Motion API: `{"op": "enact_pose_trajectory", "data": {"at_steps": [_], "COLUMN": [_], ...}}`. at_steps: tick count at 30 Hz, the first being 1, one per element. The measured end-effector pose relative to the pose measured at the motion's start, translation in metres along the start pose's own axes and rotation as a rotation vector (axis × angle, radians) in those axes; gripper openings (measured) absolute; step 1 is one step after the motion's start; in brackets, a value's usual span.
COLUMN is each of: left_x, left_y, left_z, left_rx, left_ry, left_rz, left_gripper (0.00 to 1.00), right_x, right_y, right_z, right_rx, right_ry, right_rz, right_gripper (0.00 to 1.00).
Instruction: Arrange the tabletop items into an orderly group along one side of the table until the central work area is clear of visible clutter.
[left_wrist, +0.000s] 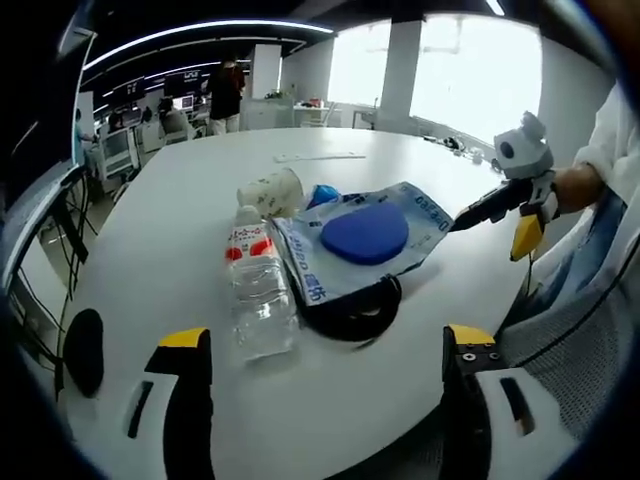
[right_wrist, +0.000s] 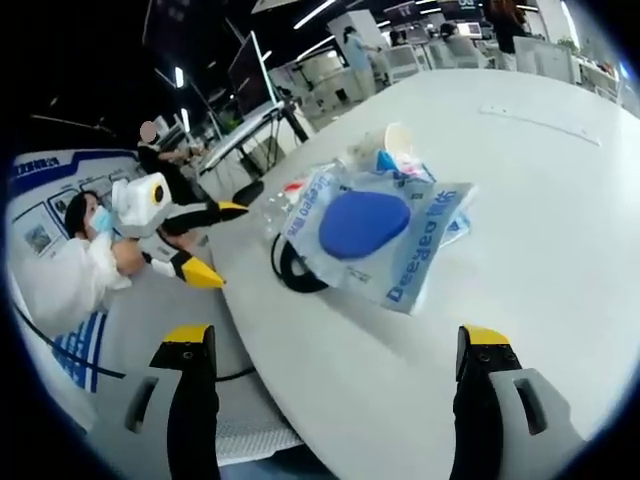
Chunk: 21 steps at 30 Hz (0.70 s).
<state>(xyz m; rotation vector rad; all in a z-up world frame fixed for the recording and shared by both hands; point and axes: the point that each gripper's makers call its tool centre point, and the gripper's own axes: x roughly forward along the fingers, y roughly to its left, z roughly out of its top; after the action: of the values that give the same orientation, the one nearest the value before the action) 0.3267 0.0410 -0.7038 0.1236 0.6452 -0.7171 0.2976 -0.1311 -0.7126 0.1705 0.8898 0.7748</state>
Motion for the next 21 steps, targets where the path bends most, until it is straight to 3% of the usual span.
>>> {"op": "enact_pose_trajectory", "data": {"at_steps": [12, 17, 21], "left_x": [-0.015, -0.025, -0.036], "left_y": [-0.011, -0.019, -0.026], "left_z": [-0.002, -0.009, -0.015], "left_rx": [0.006, 0.034, 0.019], "left_ry": [0.018, 0.057, 0.039], "left_rz": [0.035, 0.049, 0.048], "left_gripper": [0.98, 0.99, 1.0], "right_x": [-0.001, 0.0, 0.001], "right_y": [0.002, 0.002, 0.003], "right_z": [-0.003, -0.006, -0.007], "right_rx": [0.011, 0.02, 0.025], "right_ry": [0.005, 0.019, 0.022], "right_rz": [0.009, 0.013, 0.015], "right_gripper": [1.0, 1.0, 1.0]}}
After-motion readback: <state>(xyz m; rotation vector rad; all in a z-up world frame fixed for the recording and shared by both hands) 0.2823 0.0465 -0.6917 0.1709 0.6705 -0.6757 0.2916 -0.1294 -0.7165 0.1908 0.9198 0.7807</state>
